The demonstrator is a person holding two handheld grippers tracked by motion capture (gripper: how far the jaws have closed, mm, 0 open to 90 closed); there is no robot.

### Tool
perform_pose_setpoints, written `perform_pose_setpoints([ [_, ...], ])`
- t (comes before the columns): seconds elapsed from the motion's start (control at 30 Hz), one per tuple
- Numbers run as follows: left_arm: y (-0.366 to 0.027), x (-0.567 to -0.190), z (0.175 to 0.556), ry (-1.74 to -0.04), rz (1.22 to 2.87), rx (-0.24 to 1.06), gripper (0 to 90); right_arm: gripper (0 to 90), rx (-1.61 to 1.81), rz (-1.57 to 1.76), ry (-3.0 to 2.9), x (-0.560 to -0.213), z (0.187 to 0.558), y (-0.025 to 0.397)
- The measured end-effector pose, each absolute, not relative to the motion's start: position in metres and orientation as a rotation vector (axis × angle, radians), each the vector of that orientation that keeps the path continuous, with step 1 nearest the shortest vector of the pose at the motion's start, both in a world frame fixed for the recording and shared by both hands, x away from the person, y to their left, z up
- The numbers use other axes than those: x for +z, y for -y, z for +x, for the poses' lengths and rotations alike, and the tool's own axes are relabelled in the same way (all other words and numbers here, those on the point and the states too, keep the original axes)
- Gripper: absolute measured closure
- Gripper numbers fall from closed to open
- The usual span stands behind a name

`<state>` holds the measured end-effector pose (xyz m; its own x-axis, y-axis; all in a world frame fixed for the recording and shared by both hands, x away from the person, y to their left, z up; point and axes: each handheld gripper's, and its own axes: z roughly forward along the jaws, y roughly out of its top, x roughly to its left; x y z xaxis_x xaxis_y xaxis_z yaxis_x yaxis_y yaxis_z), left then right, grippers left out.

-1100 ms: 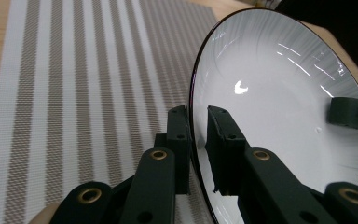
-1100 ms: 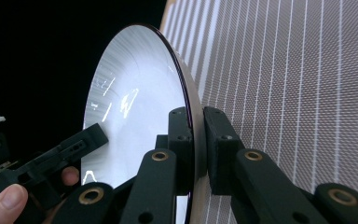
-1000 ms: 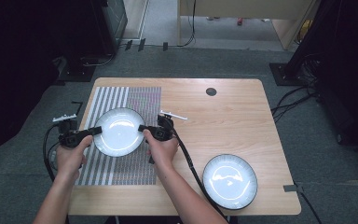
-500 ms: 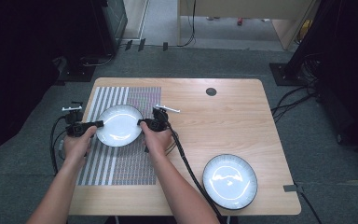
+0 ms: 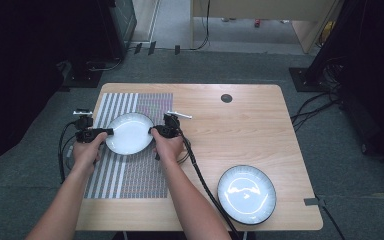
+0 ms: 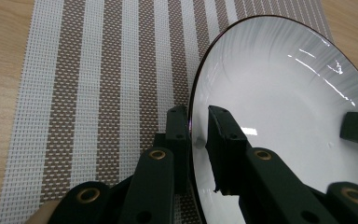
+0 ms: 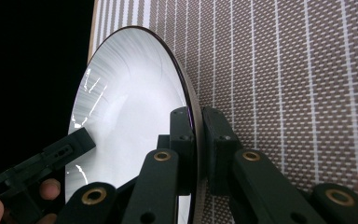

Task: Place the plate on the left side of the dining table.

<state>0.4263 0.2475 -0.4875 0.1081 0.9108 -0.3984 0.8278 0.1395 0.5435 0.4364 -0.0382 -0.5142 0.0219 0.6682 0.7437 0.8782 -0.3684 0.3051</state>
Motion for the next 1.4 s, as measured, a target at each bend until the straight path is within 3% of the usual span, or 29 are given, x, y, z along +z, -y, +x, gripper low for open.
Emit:
perform_pose_setpoints([
  [0.27,-0.248,-0.493,0.428,-1.723,1.695,0.147,78.6,83.6,-1.252,-2.059,1.607,-0.52,0.437,0.036],
  [0.4,-0.245,-0.492,0.428,-1.706,1.718,0.16,73.1,82.9,-1.25,-2.065,1.606,-0.52,0.437,0.036],
  [0.63,-0.247,-0.492,0.422,-1.661,1.732,0.144,65.7,69.6,-1.29,-2.035,1.752,-0.513,0.432,0.033],
  [0.87,-0.25,-0.485,0.415,-1.654,1.714,0.172,55.2,63.2,-1.331,-2.018,1.9,-0.501,0.428,0.04],
  [0.9,-0.25,-0.483,0.413,-1.66,1.708,0.194,48.5,61.1,-1.374,-1.992,1.966,-0.497,0.425,0.043],
  [1.03,-0.247,-0.478,0.405,-1.665,1.719,0.265,38.6,55.7,-1.419,-1.941,2.029,-0.491,0.421,0.044],
  [1.07,-0.246,-0.476,0.402,-1.661,1.717,0.275,38.6,52.1,-1.431,-1.917,2.055,-0.487,0.418,0.044],
  [1.17,-0.243,-0.472,0.396,-1.642,1.723,0.296,27.5,41.7,-1.408,-1.907,2.166,-0.473,0.409,0.044],
  [1.4,-0.234,-0.451,0.375,-1.518,1.72,0.332,20.7,31.1,-1.435,-1.827,2.27,-0.45,0.391,0.056],
])
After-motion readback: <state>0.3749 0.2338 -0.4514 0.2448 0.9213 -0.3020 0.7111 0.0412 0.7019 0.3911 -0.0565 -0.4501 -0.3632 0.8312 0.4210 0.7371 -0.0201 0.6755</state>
